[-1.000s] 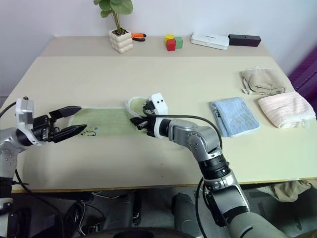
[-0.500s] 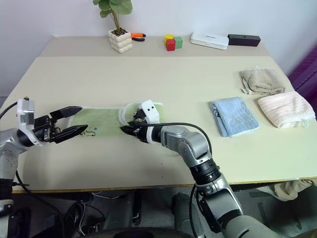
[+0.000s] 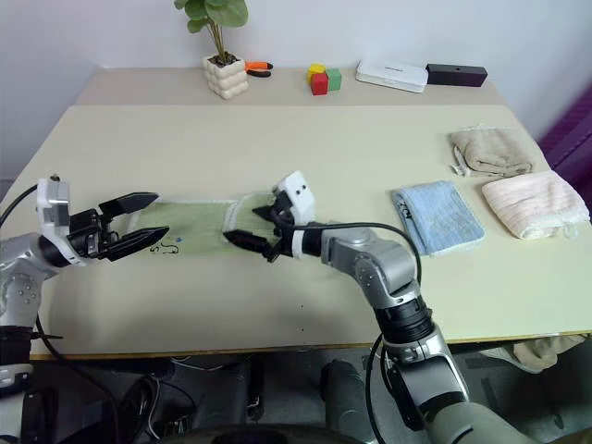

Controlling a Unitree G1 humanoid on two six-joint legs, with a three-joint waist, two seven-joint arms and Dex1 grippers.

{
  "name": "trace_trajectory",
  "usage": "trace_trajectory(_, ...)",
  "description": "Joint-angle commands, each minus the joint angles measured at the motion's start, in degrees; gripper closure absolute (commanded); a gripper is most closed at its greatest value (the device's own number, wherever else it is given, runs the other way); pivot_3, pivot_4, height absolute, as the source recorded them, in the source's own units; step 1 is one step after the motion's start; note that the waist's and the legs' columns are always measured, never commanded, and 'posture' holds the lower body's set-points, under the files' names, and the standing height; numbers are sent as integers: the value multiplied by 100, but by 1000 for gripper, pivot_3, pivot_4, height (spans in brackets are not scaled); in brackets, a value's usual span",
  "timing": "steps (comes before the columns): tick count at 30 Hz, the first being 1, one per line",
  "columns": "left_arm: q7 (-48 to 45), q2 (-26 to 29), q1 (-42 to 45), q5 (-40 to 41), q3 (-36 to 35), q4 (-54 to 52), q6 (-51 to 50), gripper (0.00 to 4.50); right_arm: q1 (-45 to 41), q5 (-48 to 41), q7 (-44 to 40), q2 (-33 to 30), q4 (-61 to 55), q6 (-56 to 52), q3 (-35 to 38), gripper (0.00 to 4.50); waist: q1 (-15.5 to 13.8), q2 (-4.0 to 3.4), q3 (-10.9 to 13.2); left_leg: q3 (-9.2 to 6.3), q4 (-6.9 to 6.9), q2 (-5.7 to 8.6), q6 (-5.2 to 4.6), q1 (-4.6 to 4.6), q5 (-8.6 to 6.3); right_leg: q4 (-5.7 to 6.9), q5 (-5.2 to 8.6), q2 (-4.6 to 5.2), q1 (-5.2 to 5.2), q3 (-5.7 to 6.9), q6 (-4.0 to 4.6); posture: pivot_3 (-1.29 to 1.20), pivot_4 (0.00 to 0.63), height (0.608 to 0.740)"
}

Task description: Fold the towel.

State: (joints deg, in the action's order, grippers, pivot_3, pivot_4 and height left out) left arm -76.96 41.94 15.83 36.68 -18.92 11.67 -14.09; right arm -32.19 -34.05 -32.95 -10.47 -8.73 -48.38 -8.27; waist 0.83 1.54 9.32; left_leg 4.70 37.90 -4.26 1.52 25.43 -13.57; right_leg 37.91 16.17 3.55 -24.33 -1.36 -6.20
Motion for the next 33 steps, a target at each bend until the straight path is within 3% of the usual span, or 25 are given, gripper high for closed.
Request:
trace_trajectory(1,27,-59,89,-7,-7,-21,122,0,-216,40,10,91,69,396,266,1389,2,0,0,0,0,0,0,0,0,0,0,0,0,0,0,0,150,735)
trace_trajectory(6,43,-115,94,-29,16,-58,105,0,-234,1300,156,140,1076,1992,-191,4098,11,0,0,0,0,1,0,0,0,0,0,-1,0,0,0,0,150,735)
trace_trajectory(7,43,-115,91,-31,15,-63,99,0,-204,1409,91,176,1215,2206,-261,4463,10,-1,1,0,0,1,0,0,0,0,0,-1,0,0,0,0,150,735)
trace_trajectory(16,59,-24,-29,-7,-87,-193,35,0,34,2503,48,404,2624,3686,-798,4463,8,-3,2,1,-1,1,1,0,0,0,0,0,-1,-1,-1,0,150,735)
trace_trajectory(24,160,-57,-91,22,-87,-343,-14,0,-31,3253,218,458,3158,4051,-1067,4463,18,0,0,1,-1,1,1,-4,1,2,0,0,1,-1,0,0,150,735)
trace_trajectory(27,183,-57,-85,25,-79,-350,-26,0,22,3131,-85,522,2973,3961,-1049,4463,20,1,-1,1,-1,1,2,-7,1,3,0,0,3,-1,0,0,150,735)
trace_trajectory(30,222,-37,-82,49,-97,-329,-99,0,76,3067,-252,477,2713,3848,-979,3658,20,0,0,1,-1,0,2,-7,1,4,0,0,3,-1,0,0,150,735)
trace_trajectory(33,287,-16,-101,125,-144,-341,-263,0,84,2997,-464,364,2338,3713,-926,2220,16,-1,1,1,-1,0,2,-6,1,4,0,0,3,-1,0,0,150,735)
